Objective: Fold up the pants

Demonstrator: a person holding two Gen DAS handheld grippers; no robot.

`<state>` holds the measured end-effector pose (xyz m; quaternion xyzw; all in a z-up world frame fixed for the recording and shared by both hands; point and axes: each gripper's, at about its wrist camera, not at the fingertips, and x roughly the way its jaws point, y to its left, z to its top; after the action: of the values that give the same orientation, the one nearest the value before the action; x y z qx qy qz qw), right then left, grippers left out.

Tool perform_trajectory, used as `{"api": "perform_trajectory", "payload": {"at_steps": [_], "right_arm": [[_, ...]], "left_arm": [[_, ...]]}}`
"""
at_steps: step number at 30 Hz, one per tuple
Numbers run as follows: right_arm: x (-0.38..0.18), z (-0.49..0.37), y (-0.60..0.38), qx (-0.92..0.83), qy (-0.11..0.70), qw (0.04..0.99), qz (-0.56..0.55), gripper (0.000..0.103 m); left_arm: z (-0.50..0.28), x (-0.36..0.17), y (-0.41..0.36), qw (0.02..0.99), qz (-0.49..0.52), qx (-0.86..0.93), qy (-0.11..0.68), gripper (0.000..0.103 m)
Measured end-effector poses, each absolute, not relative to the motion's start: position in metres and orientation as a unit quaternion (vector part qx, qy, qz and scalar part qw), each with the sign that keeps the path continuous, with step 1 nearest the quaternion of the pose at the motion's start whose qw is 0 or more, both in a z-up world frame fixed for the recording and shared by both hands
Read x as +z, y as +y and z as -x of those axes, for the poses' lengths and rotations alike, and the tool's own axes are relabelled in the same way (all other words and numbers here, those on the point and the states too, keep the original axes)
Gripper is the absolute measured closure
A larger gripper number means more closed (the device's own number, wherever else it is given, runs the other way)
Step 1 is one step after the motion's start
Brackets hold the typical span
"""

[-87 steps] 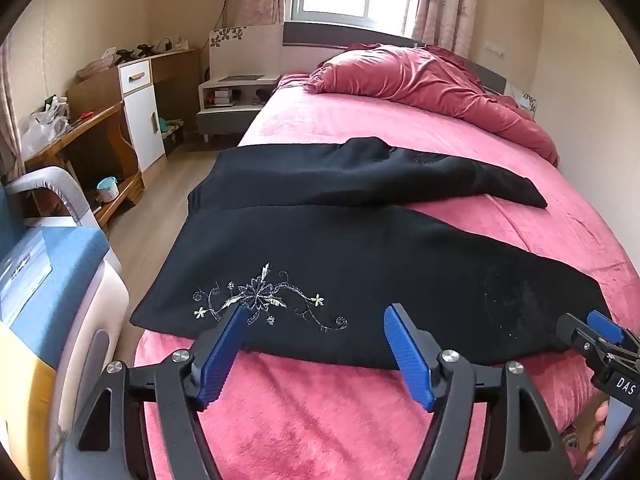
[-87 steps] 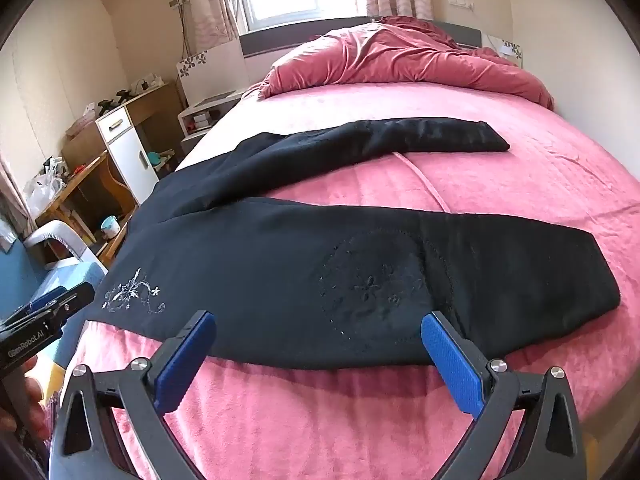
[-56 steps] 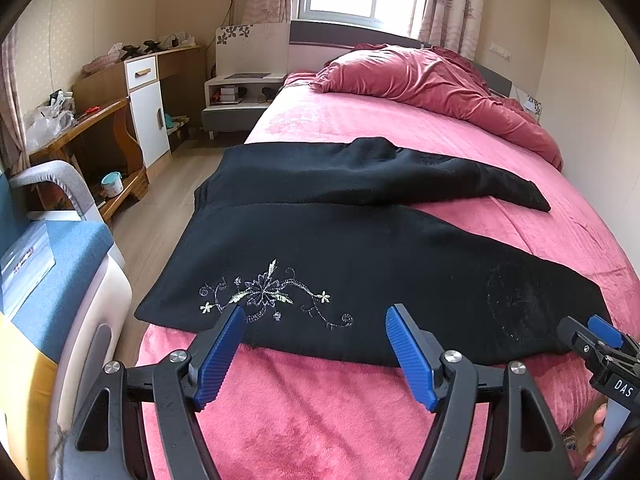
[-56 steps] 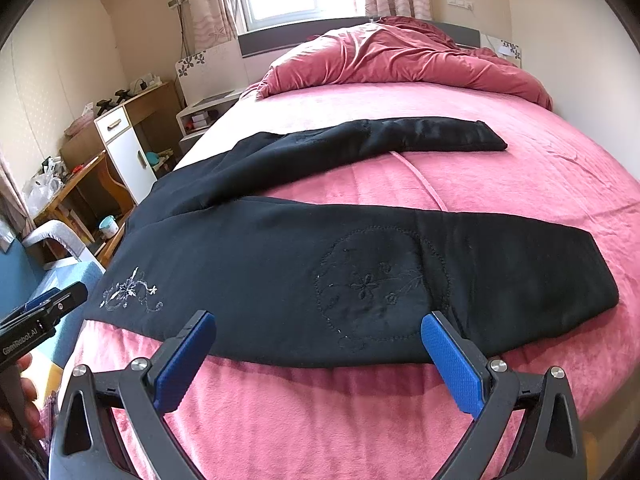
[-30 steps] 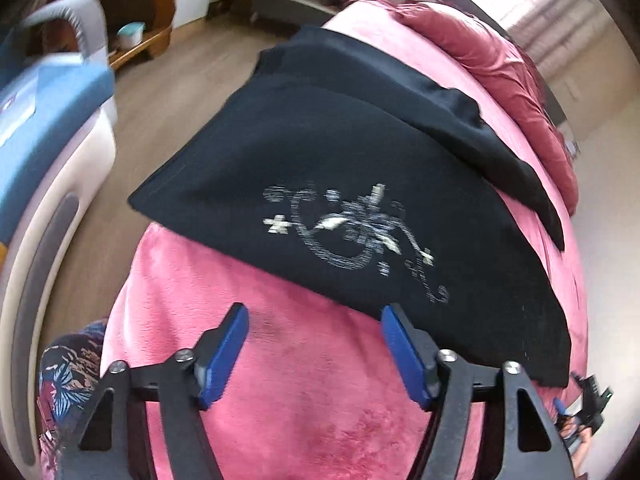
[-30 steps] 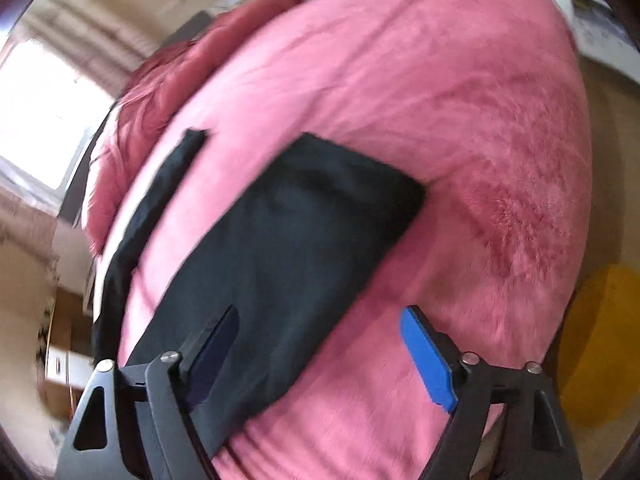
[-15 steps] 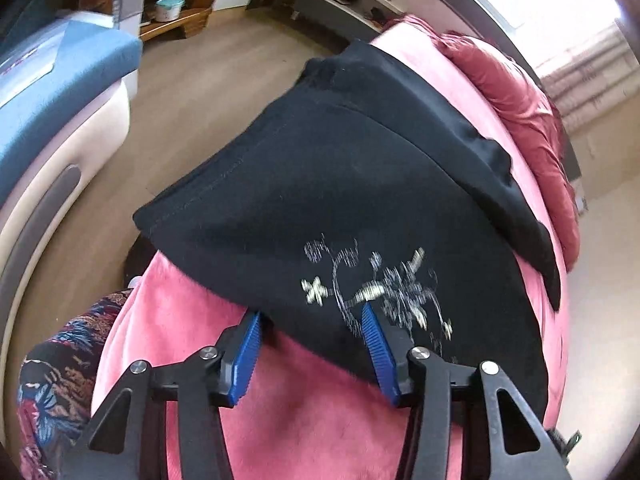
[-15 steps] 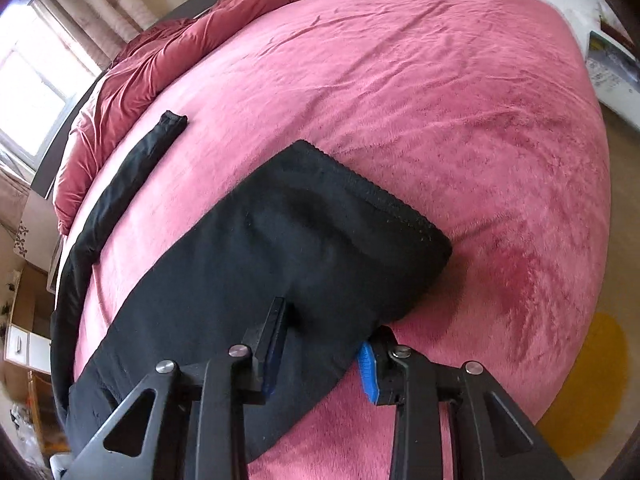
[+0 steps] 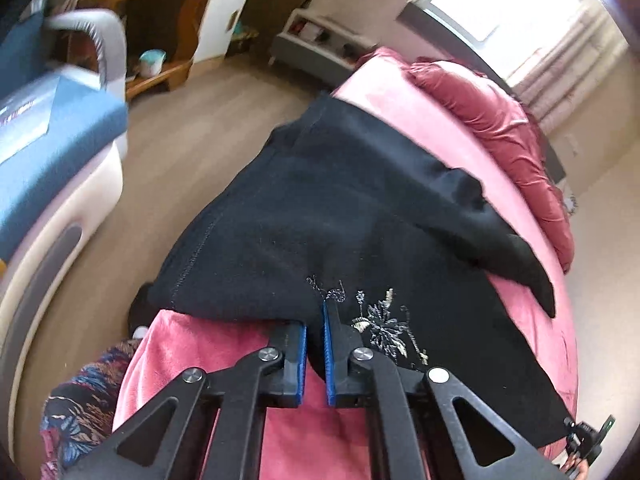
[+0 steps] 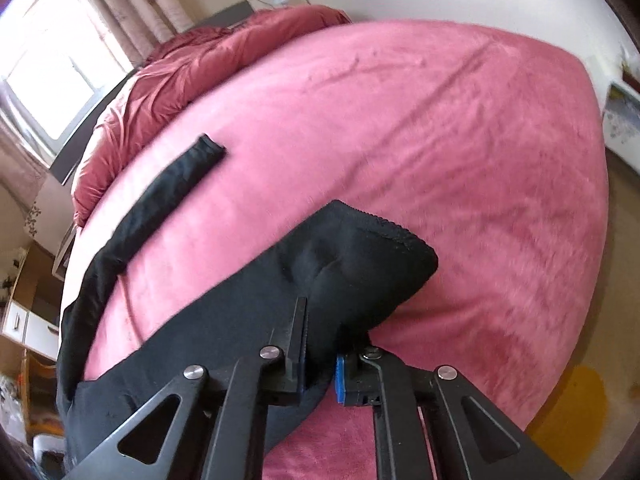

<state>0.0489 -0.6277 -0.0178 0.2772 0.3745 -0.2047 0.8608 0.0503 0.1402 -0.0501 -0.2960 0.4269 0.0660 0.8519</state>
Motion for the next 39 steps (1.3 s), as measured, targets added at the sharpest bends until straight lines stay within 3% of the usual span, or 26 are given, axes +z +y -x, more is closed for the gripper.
{"api": "perform_trajectory", "payload": {"at_steps": [10, 19, 22, 24, 25, 26, 28, 35, 39], "right_arm": [[0.0, -0.024, -0.641, -0.21, 0.372, 0.866, -0.259, 0.093], [-0.055, -0.008, -0.672, -0.271, 0.432, 0.818, -0.267, 0.094], [-0.066, -0.01, -0.673, -0.278, 0.443, 0.809, -0.268, 0.093], [-0.066, -0.009, -0.674, -0.279, 0.44, 0.809, -0.273, 0.088], [-0.064, -0.007, -0.674, -0.283, 0.44, 0.808, -0.273, 0.076], [-0.062, -0.005, -0.675, -0.286, 0.438, 0.808, -0.271, 0.057], [-0.052, 0.001, -0.674, -0.292, 0.432, 0.814, -0.257, 0.037], [-0.007, -0.003, -0.641, -0.282, 0.406, 0.849, -0.187, 0.036], [0.003, -0.038, -0.597, -0.226, 0.404, 0.871, -0.163, 0.035]], "left_arm": [[-0.015, -0.03, 0.135, 0.856, 0.284, 0.035, 0.43, 0.096], [-0.002, -0.06, 0.108, 0.835, 0.228, 0.034, 0.499, 0.096], [-0.011, -0.074, 0.108, 0.814, 0.214, 0.045, 0.538, 0.091], [-0.01, -0.075, 0.108, 0.814, 0.207, 0.046, 0.54, 0.081], [-0.009, -0.074, 0.109, 0.813, 0.204, 0.045, 0.544, 0.077], [-0.007, -0.073, 0.112, 0.811, 0.204, 0.044, 0.546, 0.074], [-0.001, -0.07, 0.118, 0.811, 0.198, 0.04, 0.548, 0.074], [-0.001, -0.03, 0.156, 0.847, 0.183, 0.061, 0.495, 0.074], [-0.042, -0.017, 0.175, 0.855, 0.203, 0.065, 0.473, 0.066]]}}
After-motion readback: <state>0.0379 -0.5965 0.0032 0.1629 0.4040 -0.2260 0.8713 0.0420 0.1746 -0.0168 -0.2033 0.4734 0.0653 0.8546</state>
